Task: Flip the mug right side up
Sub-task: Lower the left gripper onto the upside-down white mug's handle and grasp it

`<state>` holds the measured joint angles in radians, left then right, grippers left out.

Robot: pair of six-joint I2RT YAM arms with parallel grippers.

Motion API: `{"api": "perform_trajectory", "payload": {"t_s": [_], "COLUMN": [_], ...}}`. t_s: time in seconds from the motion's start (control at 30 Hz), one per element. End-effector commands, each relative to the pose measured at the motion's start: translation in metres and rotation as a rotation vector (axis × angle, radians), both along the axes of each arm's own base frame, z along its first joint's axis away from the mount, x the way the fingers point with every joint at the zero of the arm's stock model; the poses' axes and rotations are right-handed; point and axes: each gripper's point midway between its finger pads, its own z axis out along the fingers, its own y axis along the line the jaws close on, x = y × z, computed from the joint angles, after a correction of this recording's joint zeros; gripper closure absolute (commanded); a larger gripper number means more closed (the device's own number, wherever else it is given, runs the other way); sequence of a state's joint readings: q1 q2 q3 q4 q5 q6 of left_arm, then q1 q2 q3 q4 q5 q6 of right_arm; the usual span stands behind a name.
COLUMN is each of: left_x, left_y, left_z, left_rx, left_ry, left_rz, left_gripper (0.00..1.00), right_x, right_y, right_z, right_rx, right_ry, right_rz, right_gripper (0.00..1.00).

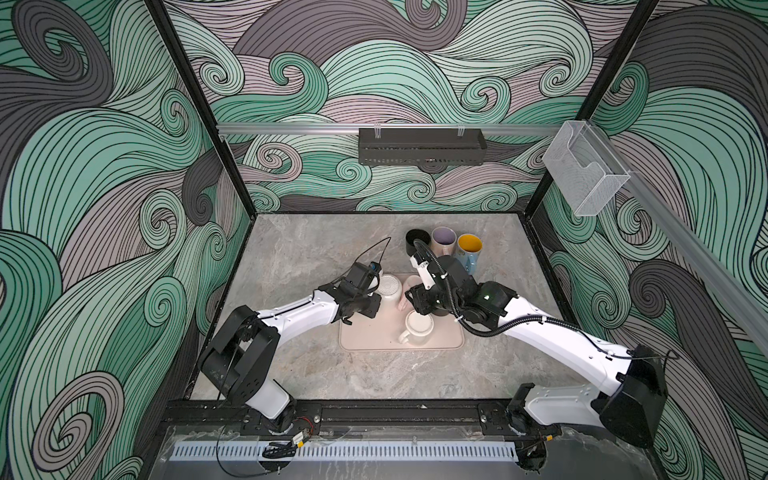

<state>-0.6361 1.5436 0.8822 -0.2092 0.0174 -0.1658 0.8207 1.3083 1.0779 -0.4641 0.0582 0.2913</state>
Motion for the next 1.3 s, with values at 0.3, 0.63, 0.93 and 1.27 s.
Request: {"api": "perform_trajectory", "payload": {"t_s": [0.3,0.63,0.93,1.27], "left_x": [0.012,0.019,0.019,0.015], "left_y": [-0.011,-0.012,-0.009,-0.003], "left_z": [-0.005,-0.005,-0.006,0.011], "left_rx": [0.019,0.032,0.052,0.070], "left_ry": [-0.002,-0.013,-0.009,-0.047], "left_rz": [-0.030,-0.021,-0.012,-0.009], "left_gripper": [0.61,0.71,0.81,1.00], "right_x": [0.007,0.007,0.006,0.005], "right_y": [0.003,0.003,0.002,0.005], "right_z": [0.002,0.001,0.001,-0.002], "right_rx": [-0.003,-0.003,0.011,0.038], "right_ry": [-0.030,-0.034,-0.034,-0.029], "right_rz": [-0.010,-0.010,-0.014,-0.017], "right_gripper": [0.50,0.50,0.50,0.50]}}
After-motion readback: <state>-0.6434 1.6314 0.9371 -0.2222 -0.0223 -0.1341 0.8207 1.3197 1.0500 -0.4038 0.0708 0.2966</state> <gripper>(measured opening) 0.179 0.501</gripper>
